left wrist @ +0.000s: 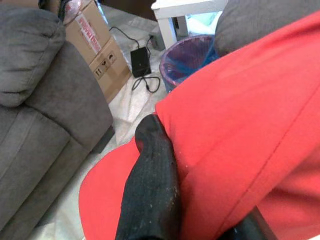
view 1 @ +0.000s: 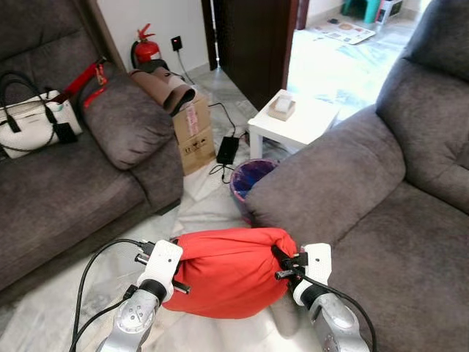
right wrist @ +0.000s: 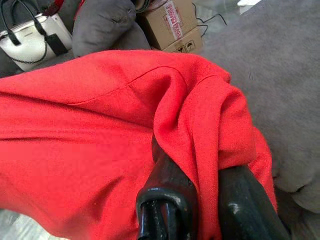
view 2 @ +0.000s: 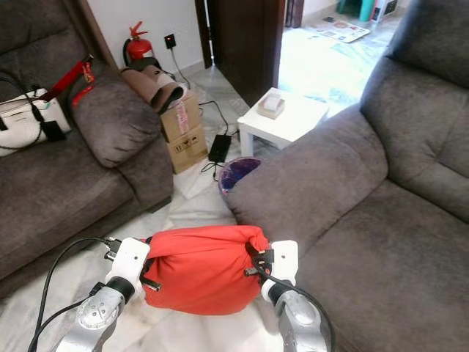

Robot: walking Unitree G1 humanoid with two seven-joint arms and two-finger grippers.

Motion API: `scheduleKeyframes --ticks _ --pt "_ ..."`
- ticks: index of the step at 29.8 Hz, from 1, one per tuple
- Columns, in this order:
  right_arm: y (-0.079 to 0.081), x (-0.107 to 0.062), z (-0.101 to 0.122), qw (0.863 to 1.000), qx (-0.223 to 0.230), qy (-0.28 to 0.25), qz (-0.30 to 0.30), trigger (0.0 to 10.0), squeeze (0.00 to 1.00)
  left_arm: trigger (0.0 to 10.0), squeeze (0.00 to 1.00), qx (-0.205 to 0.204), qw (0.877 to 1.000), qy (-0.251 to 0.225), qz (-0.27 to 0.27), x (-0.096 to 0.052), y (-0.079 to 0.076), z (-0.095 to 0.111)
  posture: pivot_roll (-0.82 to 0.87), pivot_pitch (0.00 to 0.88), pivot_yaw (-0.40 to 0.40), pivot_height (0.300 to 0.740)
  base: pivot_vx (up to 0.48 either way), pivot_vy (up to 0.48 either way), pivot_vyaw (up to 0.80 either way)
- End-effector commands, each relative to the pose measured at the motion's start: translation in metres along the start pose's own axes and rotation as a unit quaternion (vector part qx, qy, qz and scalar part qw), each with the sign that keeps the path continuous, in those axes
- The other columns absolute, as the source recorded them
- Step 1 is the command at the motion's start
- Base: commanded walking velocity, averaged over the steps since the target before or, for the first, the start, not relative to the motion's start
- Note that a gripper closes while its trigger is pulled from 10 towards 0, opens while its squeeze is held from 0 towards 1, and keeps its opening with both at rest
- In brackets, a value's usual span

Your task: Move the pillow to the sofa from floor

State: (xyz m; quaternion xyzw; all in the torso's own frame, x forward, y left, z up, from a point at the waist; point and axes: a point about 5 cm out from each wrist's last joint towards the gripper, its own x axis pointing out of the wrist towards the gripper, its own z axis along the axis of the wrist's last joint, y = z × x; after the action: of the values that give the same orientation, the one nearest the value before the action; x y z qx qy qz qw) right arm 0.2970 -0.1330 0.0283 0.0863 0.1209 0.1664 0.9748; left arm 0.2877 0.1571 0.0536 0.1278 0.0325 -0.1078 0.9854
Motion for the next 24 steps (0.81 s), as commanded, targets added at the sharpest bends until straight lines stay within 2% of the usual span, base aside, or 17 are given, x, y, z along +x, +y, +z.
scheduleKeyframes --ticks 1,3,7,20,24 --pt "-0.016 -0.007 -0.001 0.999 0.006 -0.008 -0.046 10.0 0.0 10.0 0.0 0.007 0.999 -0.025 0.046 -0.001 0.023 0.01 0.11 0.169 0.098 0.74 0.0 0.0 0.0" --pt "-0.016 -0.007 0.0 0.999 0.005 -0.008 -0.048 10.0 0.0 10.0 0.0 0.01 0.999 -0.024 0.041 -0.001 0.021 0.009 0.11 0.169 0.098 0.74 0.0 0.0 0.0" --pt "-0.015 -0.007 0.0 0.999 0.004 -0.009 -0.049 10.0 0.0 10.0 0.0 0.002 0.999 -0.023 0.034 -0.003 0.018 0.008 0.11 0.171 0.097 0.74 0.0 0.0 -0.8" --pt "-0.019 -0.009 -0.002 0.998 0.001 -0.009 -0.07 10.0 0.0 10.0 0.0 -0.014 0.999 -0.03 0.008 -0.002 0.009 0.009 0.11 0.172 0.087 0.74 0.0 0.0 0.0" --pt "-0.021 -0.01 -0.002 0.997 0.001 -0.009 -0.077 10.0 0.0 10.0 0.0 -0.019 0.999 -0.034 0.002 -0.003 0.006 0.01 0.11 0.172 0.085 0.74 0.0 0.0 -0.8"
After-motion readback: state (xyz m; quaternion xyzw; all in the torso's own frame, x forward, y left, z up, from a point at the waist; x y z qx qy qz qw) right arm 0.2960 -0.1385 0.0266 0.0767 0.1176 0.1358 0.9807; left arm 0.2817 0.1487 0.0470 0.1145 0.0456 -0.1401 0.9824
